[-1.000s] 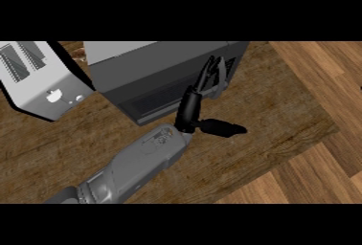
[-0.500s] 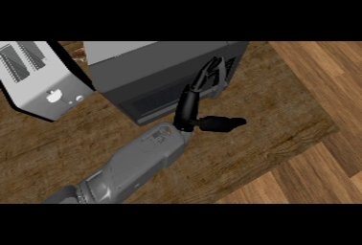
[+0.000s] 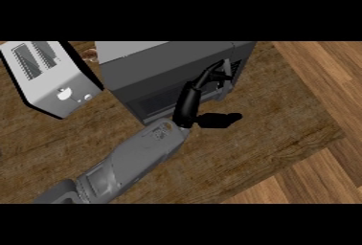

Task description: Pick up the milk, place it into the microwave and close the microwave

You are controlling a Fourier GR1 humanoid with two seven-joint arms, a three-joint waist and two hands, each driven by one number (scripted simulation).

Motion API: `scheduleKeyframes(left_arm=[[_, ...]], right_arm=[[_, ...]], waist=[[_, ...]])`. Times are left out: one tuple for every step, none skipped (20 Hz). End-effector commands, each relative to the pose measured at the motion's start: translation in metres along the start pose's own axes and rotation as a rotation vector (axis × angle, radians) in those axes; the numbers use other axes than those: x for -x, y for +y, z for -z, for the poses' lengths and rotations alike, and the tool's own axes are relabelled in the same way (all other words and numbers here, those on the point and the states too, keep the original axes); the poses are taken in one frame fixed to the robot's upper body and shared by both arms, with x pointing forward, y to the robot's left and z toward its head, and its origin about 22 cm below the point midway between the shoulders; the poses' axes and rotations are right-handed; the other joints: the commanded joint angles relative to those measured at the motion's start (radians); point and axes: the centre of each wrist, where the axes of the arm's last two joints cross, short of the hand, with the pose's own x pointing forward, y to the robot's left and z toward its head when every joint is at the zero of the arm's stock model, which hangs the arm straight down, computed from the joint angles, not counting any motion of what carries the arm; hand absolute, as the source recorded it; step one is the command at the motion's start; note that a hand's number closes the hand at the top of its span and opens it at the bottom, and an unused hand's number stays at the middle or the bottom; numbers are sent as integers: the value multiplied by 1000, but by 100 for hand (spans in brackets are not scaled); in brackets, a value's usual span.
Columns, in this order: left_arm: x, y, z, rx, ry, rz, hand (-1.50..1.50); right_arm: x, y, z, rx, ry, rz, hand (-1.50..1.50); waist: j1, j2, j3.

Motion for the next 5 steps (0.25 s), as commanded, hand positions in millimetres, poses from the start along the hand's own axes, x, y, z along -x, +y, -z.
scheduleKeyframes(left_arm=[[27, 46, 15, -137, 147, 241, -150], [28, 47, 15, -135, 157, 243, -150], [26, 46, 17, -139, 167, 241, -150], [25, 45, 19, -134, 169, 251, -150], [26, 46, 19, -135, 160, 263, -150]], right_arm=[[-5, -3, -3, 12, 16, -15, -150], [-6, -3, -2, 10, 3, -12, -150], [-7, -4, -3, 9, 10, -14, -150], [-8, -5, -3, 25, 1, -20, -150], [-9, -4, -3, 17, 3, -19, -150]], waist=[[18, 11, 4], [23, 11, 4], [23, 10, 4], [35, 6, 4], [25, 7, 3]])
